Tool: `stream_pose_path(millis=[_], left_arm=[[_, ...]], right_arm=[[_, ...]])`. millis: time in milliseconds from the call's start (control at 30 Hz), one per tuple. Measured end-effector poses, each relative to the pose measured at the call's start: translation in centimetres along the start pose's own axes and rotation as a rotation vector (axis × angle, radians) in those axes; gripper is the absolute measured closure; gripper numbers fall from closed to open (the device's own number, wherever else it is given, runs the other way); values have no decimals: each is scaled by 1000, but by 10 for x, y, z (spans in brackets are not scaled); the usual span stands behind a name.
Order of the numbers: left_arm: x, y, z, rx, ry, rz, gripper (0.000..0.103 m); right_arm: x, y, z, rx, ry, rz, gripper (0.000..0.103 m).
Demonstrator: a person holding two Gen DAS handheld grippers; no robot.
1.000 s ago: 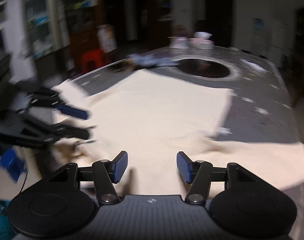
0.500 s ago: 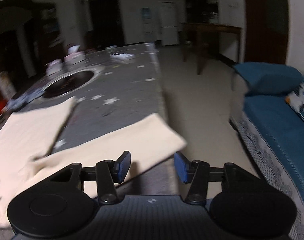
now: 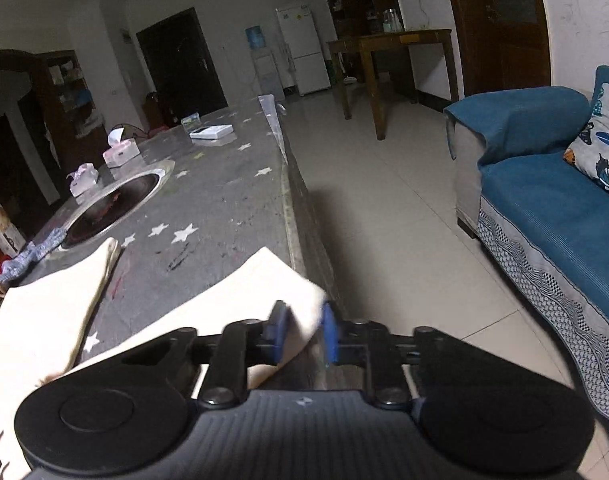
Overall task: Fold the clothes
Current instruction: 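Lift the gripped shirt side up with the right tool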
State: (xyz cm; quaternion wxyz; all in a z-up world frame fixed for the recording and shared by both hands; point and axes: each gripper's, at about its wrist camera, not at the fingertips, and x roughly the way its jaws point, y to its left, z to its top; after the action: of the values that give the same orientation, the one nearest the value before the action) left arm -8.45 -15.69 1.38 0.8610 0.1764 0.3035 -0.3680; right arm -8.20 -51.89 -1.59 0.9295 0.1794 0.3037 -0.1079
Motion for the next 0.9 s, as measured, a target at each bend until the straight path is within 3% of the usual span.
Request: stream_pose_path(millis=[367,667,900], left_arm=[[8,-4,15,-30,-18,-33,63],[27,-21,26,-25,-14,-121,57],[30,-30,19,-21,-25,-165,55]], right_arm=[[-52,-9,-1,54,-136,28,98],[-64,-13,-10,74,-131,20,98],[-86,14,15,7,-187,86,98]])
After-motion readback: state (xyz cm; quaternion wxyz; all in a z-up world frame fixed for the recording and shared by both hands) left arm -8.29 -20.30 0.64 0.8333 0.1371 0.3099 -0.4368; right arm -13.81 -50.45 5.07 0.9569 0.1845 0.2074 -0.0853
